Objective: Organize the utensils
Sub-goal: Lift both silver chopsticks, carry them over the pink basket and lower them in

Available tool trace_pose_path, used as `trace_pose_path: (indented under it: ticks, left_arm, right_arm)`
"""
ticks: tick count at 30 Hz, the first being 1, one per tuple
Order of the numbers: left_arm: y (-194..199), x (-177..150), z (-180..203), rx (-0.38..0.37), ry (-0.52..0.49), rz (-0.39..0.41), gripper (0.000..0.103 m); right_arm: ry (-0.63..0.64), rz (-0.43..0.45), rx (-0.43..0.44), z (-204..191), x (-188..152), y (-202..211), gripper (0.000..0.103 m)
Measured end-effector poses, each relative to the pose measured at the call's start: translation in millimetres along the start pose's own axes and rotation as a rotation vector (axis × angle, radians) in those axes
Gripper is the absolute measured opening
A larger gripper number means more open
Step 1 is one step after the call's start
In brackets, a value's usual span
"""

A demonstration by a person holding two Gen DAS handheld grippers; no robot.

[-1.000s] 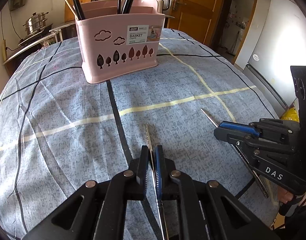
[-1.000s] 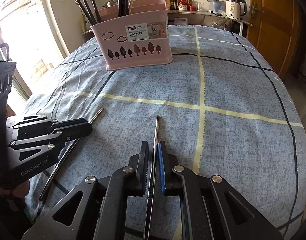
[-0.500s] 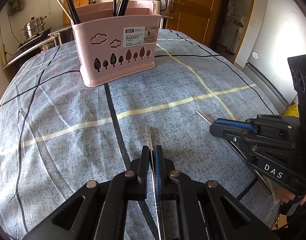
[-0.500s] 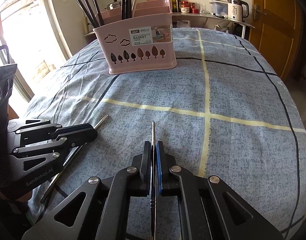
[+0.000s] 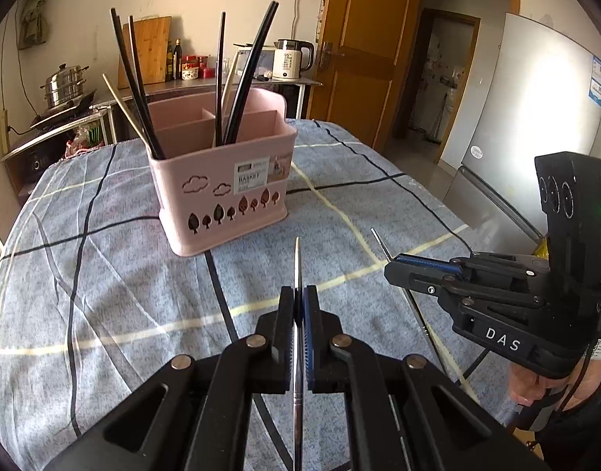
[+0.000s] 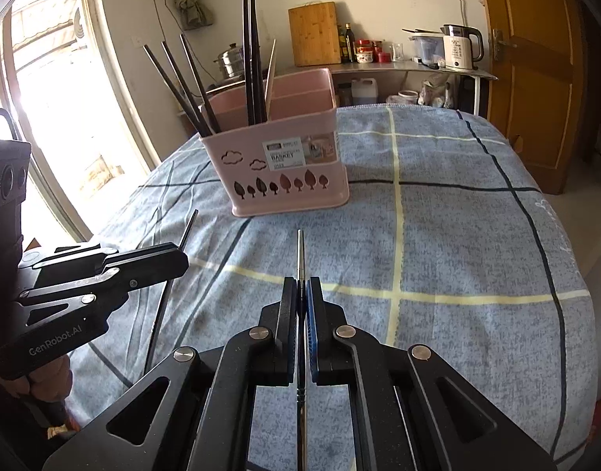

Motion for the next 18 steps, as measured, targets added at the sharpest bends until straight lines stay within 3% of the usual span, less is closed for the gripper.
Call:
trace_pose_path:
  ticks: [11,18]
  left_arm:
    - [40,60,0,0.013,-0.043,0.149,0.005]
    - [47,78,-7,0.022,-0.042,0.193,0.005]
  right_arm:
    - [0.072,0.155,-0.005,-13,62,36,0.005]
    - [0.092,0.19,-0.008,-17,77,45,0.005]
Point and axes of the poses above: each gripper's, at about its wrist camera, not at the fingertips, and y roughly against the way its jaws point, z to its right, x to its top, the point moved 8 cm from there along -y, roughly the way its jaws point, and after that the axes turned 3 degrees about x, right-handed, at the moved point
